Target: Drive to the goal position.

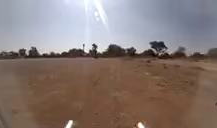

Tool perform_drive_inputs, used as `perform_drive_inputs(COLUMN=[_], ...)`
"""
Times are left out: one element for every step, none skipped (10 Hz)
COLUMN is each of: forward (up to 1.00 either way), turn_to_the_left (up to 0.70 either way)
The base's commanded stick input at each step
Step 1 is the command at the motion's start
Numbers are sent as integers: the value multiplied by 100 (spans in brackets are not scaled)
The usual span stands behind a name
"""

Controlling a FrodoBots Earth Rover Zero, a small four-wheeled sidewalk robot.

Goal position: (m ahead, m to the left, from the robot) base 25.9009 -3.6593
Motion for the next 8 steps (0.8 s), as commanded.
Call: perform_drive_inputs(forward=[50, 50, 50, 50, 50, 50, 50, 50], turn_to_the_left=[0, 0, 0, 0, 0, 0, 0, 0])
